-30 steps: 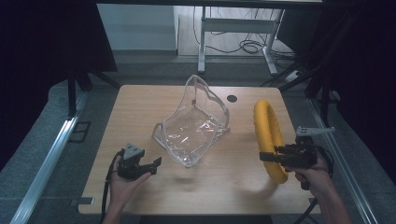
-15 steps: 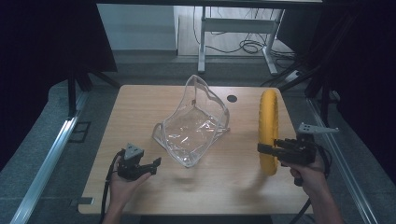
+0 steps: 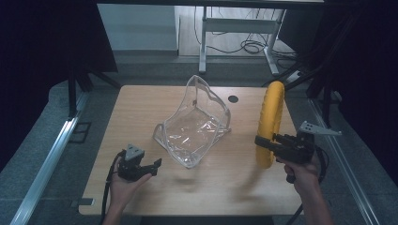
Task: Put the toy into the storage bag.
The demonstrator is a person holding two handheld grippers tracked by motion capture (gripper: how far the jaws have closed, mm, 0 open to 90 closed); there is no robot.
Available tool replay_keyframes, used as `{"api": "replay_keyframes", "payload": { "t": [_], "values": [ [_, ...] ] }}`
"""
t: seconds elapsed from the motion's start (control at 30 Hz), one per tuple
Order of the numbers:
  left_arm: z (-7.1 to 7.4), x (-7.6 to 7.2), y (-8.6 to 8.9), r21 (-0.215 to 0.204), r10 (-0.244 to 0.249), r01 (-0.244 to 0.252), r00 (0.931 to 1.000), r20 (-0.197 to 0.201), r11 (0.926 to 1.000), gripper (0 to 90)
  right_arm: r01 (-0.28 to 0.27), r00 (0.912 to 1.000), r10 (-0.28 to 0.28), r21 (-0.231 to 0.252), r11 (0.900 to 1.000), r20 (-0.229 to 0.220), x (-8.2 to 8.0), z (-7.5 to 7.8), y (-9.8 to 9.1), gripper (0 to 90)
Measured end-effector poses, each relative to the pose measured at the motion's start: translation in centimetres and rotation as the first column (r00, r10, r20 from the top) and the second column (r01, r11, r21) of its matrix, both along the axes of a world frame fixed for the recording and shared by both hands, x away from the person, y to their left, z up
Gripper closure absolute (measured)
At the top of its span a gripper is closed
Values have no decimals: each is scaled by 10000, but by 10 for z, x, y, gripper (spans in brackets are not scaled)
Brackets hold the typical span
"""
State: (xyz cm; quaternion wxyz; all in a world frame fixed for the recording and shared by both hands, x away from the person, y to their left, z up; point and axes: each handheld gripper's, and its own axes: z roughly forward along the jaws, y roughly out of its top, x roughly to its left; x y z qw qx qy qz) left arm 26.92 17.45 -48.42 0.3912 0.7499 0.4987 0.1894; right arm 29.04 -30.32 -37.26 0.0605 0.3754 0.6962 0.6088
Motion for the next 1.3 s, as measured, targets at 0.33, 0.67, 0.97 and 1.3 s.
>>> {"api": "replay_keyframes", "payload": {
  "t": [0.33,0.67,0.97,1.3],
  "values": [
    [0,0,1,-20,1,0,10000,40,10000,253,285,9983,-303,354,9990,502,-1,10,13,516],
    [0,0,1,1,-3,3,10000,43,10000,253,260,9960,-324,773,9967,828,1,23,25,515],
    [-1,0,1,12,-20,20,10000,20,10000,253,286,9933,-392,970,9949,1086,2,32,34,514],
    [-2,1,0,32,-27,27,10000,-33,10000,253,209,9869,-405,1251,9919,1563,2,47,50,514]
  ]
}}
